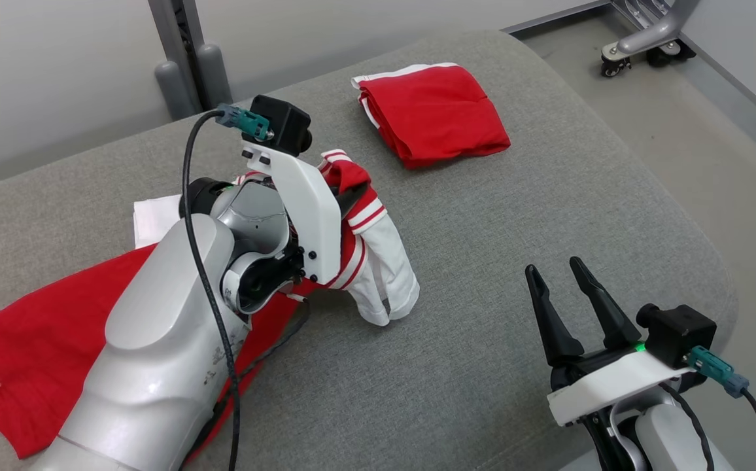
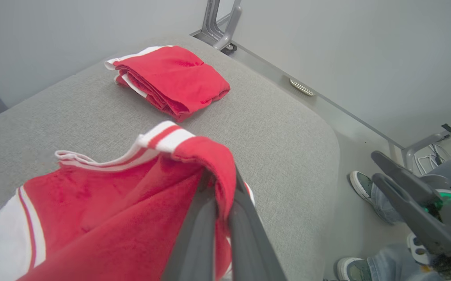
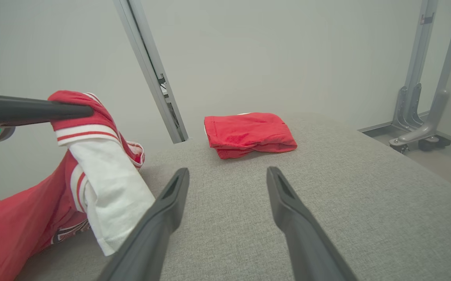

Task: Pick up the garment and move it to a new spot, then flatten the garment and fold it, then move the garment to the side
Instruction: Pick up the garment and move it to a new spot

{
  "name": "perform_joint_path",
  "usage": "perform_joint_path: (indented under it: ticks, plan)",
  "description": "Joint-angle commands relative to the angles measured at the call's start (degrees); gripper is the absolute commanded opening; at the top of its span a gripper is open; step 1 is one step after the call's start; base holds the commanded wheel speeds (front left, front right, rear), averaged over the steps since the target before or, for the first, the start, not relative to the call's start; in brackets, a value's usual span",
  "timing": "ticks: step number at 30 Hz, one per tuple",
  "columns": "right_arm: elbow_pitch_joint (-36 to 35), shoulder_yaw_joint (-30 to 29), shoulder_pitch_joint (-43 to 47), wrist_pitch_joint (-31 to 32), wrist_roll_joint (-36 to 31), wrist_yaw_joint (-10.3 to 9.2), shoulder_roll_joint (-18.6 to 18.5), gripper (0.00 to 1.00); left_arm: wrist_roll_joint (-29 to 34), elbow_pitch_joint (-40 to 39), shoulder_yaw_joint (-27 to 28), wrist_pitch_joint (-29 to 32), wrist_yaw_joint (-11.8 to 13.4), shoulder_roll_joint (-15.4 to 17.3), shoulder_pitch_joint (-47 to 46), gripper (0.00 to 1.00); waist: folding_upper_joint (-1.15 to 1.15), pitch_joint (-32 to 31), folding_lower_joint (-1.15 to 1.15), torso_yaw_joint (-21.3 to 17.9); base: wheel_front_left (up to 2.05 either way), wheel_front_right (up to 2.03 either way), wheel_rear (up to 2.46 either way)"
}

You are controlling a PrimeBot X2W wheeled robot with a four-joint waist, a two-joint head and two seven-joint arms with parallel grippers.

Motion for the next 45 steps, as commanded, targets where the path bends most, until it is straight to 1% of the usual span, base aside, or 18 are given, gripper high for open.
perform_joint_path:
  ticks: [1, 3, 7, 10, 14, 19, 22, 28, 33, 34, 39, 42, 45]
  plan:
    - [-0.3, -0.2, -1.0, -0.3, 0.0, 0.02, 0.1, 1.00, -1.6, 0.1, -1.3, -1.0, -0.3, -0.5, -1.6, 1.00, 0.00, 0.6, 0.00, 0.1, 0.00, 0.00, 0.00]
    - [-0.2, -0.4, -1.0, -0.3, -0.1, 0.02, 0.0, 1.00, -4.5, 0.5, -2.7, -1.5, -0.2, -0.6, -1.9, 1.00, 0.00, 0.8, 0.00, 0.9, 0.00, 0.00, 0.00]
    - [-0.4, -0.9, -0.8, -0.3, -0.4, 0.02, -0.4, 1.00, -6.8, -0.2, -5.8, -3.2, -0.2, 1.8, -3.4, 1.00, 0.00, 0.7, 0.00, 3.6, 0.00, 0.00, 0.00]
    - [-0.5, -1.8, -0.1, -0.3, -0.7, 0.02, -1.0, 1.00, -7.8, -1.7, -7.4, -4.7, -0.2, 3.6, -4.6, 1.00, 0.00, 0.0, 0.00, 6.5, 0.00, 0.00, 0.00]
    - [-0.4, -2.3, 0.4, -0.3, -1.2, 0.02, -1.8, 1.00, -9.3, -3.8, -7.7, -6.7, -0.2, 6.6, -4.3, 1.00, 0.00, -1.5, 0.00, 10.3, 0.00, 0.00, 0.00]
    - [-0.5, -2.6, 1.4, -0.3, -1.8, 0.02, -2.5, 1.00, -9.8, -7.6, -6.6, -9.5, -0.2, 10.1, -1.4, 1.00, 0.00, -3.3, 0.00, 14.4, 0.00, 0.00, 0.00]
    - [-0.6, -3.2, 1.9, -0.3, -2.0, 0.02, -2.8, 1.00, -8.0, -11.1, -5.4, -12.2, 0.5, 13.3, 0.8, 1.00, 0.00, -4.0, 0.00, 16.4, 0.00, 0.00, 0.00]
    - [-0.5, -3.8, 3.1, -0.3, -2.1, 0.02, -3.9, 1.00, -4.5, -17.9, -3.3, -19.6, 4.8, 17.5, 8.8, 1.00, 0.00, -4.6, 0.00, 19.9, 0.00, 0.00, 0.00]
    - [-1.0, -4.5, 3.9, -0.3, -2.2, 0.02, -4.3, 1.00, -2.2, -23.2, -0.8, -26.0, 9.1, 19.5, 15.7, 1.00, 0.00, -5.0, 0.00, 21.6, 0.00, 0.00, 0.00]
    - [-1.0, -4.5, 3.9, -0.3, -2.2, 0.02, -4.3, 1.00, -2.2, -23.2, -0.8, -26.0, 9.1, 19.5, 15.7, 1.00, 0.00, -5.0, 0.00, 21.6, 0.00, 0.00, 0.00]
    - [-2.2, -4.9, 4.6, -0.3, -2.2, 0.02, -4.5, 1.00, 0.1, -27.7, 1.2, -32.4, 13.6, 20.5, 23.0, 1.00, 0.00, -5.4, 0.00, 22.3, 0.00, 0.00, 0.00]
    - [-2.8, -5.8, 5.5, -0.3, -2.2, 0.02, -4.2, 1.00, 2.2, -29.1, 2.1, -36.3, 16.9, 21.0, 27.9, 1.00, 0.00, -5.8, 0.00, 22.4, 0.00, 0.00, 0.00]
    - [-4.4, -6.8, 6.4, -0.3, -2.7, 0.02, -3.7, 1.00, 2.3, -30.4, 3.2, -40.0, 19.5, 20.1, 32.7, 1.00, 0.00, -6.1, 0.00, 22.3, 0.00, 0.00, 0.00]
